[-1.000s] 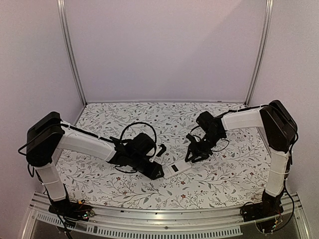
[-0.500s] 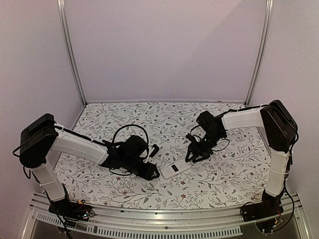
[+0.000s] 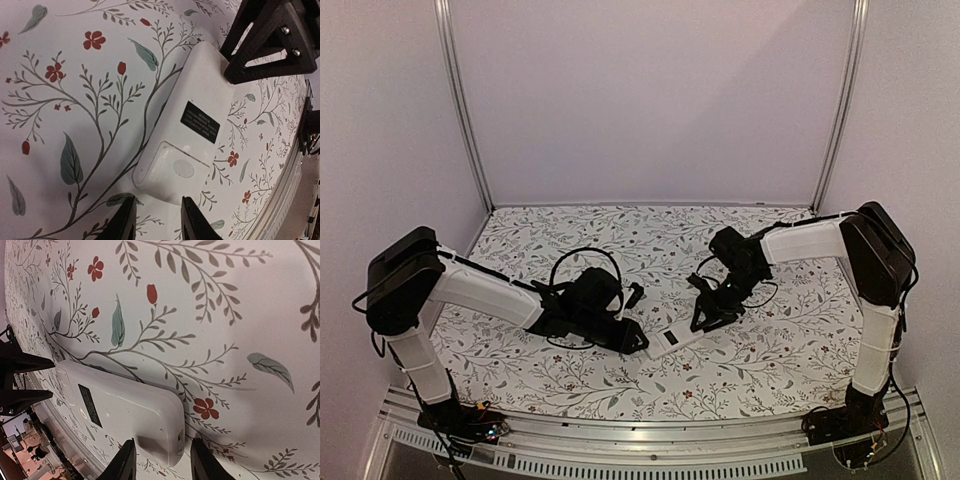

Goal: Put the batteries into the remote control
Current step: Press the battery cover onto the remote control without the battery cover.

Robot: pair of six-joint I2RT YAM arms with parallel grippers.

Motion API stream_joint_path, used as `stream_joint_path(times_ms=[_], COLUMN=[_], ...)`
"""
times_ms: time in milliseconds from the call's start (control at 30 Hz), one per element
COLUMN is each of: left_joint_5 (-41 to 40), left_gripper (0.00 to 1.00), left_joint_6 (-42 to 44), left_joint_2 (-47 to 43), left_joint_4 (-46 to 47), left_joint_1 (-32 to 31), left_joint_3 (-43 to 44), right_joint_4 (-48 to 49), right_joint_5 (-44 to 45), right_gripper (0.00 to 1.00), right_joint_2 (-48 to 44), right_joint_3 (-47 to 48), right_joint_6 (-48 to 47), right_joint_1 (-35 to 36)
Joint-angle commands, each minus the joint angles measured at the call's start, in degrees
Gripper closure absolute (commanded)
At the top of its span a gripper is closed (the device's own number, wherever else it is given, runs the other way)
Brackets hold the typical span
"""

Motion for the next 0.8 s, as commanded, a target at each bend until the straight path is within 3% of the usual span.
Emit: stream_joint_path(times_ms=[0, 767], left_joint_5=[-1.7, -2.3], left_gripper=[0.69, 0.80], left_joint_6=[-1.9, -0.9], left_joint_2=[1.3, 7.0], left_joint_4=[-1.8, -7.1], left_joint_1=[-0.4, -2.3], left_joint_3=[1.3, 7.3], right_joint_4=[-0.7, 0.1], right_joint_5=[-0.3, -2.6], right_gripper=[0.64, 0.78], right_joint_2=[0.3, -0.8], right_joint_3=[-1.5, -3.6], right_joint_6=[-0.2, -0.3], right_joint_1=[0.5, 1.8])
